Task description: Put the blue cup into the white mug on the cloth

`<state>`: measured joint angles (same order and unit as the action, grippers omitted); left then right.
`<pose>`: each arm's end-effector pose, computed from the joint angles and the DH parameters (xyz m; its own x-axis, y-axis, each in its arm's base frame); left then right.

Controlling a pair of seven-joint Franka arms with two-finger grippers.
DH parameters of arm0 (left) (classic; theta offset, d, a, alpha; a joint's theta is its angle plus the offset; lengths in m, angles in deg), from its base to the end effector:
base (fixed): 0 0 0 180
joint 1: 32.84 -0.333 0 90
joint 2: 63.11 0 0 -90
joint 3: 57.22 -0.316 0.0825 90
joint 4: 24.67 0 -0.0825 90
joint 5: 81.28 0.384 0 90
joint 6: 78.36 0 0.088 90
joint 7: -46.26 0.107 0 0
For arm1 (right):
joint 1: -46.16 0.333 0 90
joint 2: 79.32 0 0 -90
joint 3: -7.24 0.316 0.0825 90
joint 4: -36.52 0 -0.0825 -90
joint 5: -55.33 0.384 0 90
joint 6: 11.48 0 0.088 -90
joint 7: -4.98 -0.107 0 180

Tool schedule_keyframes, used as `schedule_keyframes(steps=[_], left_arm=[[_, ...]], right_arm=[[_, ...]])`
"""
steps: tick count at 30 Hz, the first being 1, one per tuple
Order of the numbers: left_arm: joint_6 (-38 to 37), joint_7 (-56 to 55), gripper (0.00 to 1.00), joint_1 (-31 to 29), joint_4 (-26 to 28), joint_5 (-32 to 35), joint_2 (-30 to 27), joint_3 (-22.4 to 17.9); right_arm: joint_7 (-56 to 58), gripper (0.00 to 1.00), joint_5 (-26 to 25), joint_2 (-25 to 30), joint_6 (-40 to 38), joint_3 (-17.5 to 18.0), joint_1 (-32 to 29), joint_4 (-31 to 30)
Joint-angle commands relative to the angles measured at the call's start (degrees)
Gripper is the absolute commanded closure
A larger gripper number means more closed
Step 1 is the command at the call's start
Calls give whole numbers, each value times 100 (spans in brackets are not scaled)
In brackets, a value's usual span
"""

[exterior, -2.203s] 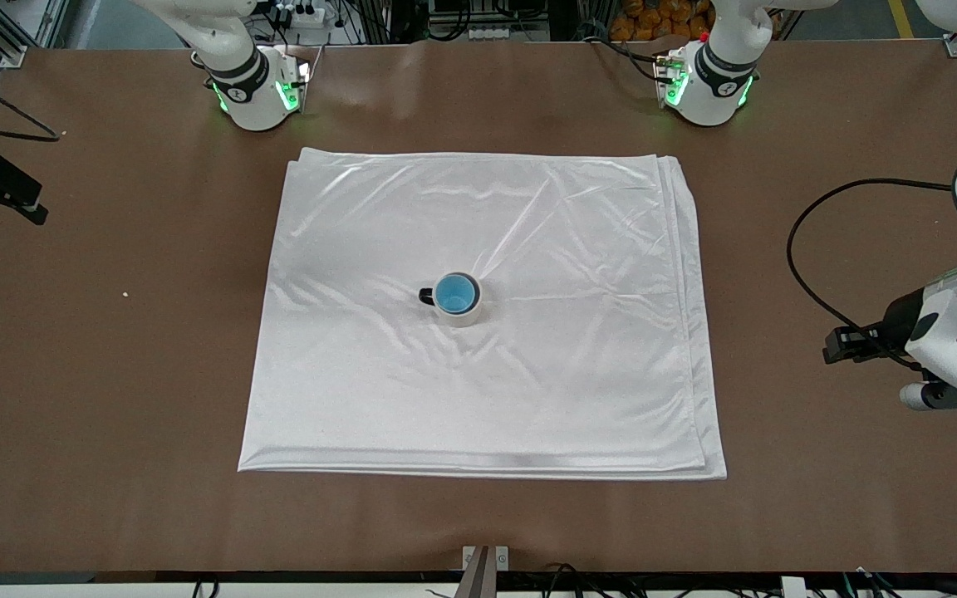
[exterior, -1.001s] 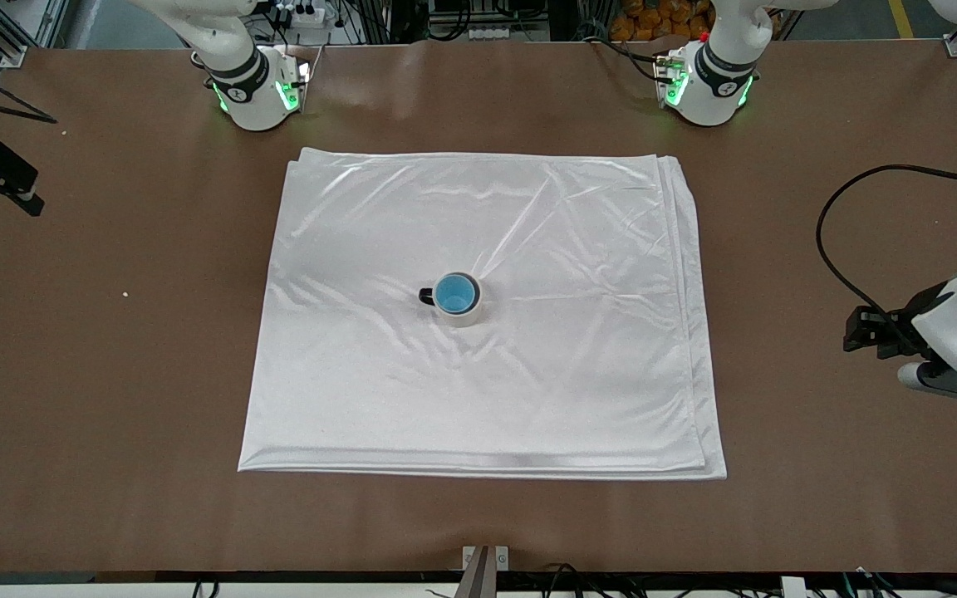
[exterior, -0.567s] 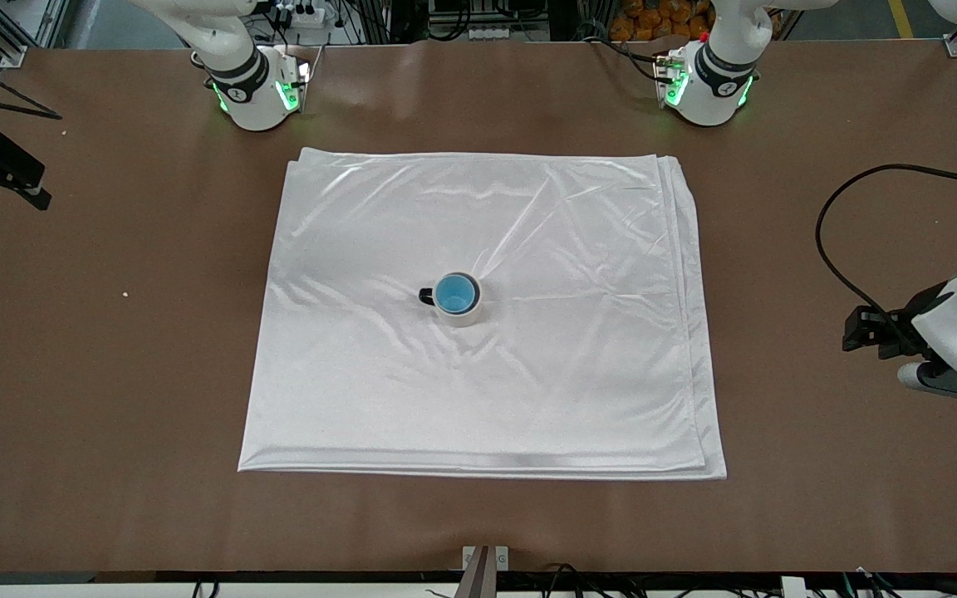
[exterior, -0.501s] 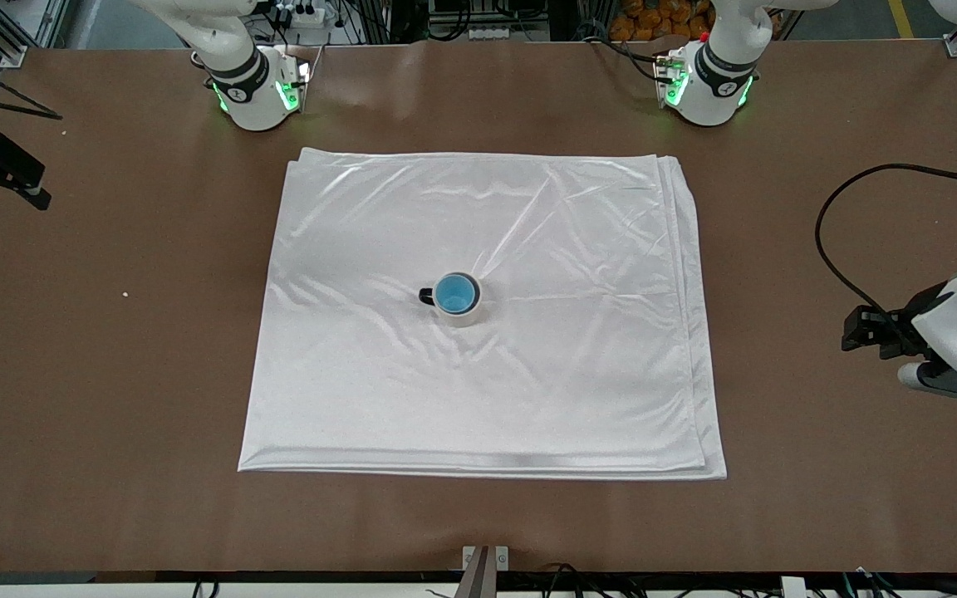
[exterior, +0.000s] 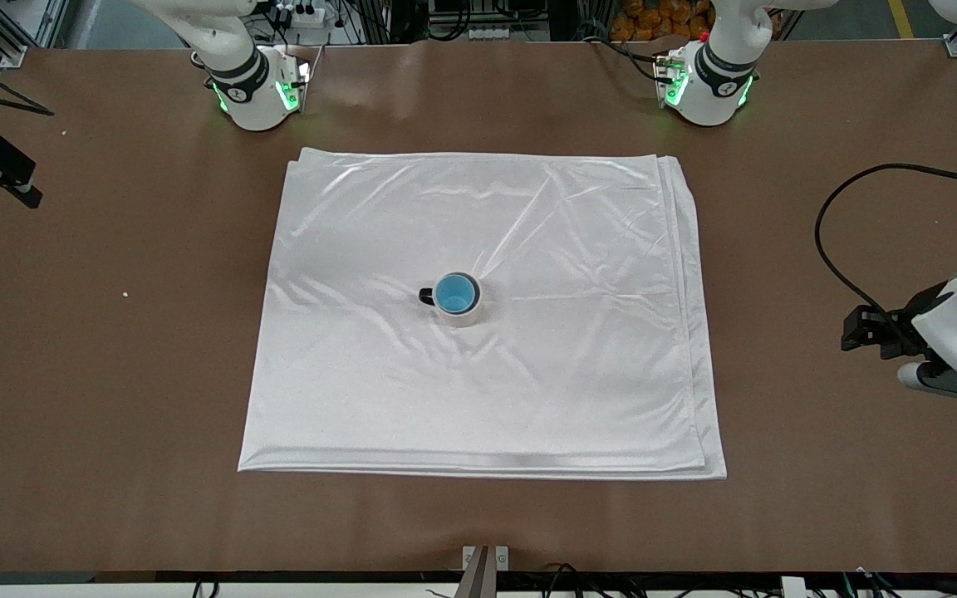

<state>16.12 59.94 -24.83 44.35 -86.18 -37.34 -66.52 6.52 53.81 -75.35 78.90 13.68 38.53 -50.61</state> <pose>0.6878 -0.0177 0.5272 0.9747 -0.2235 0.0035 -0.2235 -0.9746 0.0145 0.5326 -0.0113 0.6863 0.9922 0.0071 0.1243 0.0025 -0.9993 0.0375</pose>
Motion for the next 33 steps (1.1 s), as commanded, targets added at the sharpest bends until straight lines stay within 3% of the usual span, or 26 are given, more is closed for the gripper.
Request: schedule_keyframes(steps=[1,22,23,25,29,33], left_arm=[[800,-929,47,-230,1983,-205,-1785,245],[581,-929,45,-221,1948,-143,-1856,236],[511,-929,41,-203,1887,-126,-1856,236],[361,-964,26,-186,1703,-82,-1847,236],[71,-1069,16,-203,1509,-29,-1856,236],[-26,-1140,12,-230,1482,-20,-1882,236]], right_arm=[[-84,0,56,-10,-82,-20,-19,117],[-93,0,29,-45,50,-38,-63,196],[-93,0,29,-45,50,-38,-63,205],[-93,0,38,-45,50,-38,-63,205],[-93,0,47,-45,50,-38,-54,205],[-93,0,47,-45,50,-38,-54,205]])
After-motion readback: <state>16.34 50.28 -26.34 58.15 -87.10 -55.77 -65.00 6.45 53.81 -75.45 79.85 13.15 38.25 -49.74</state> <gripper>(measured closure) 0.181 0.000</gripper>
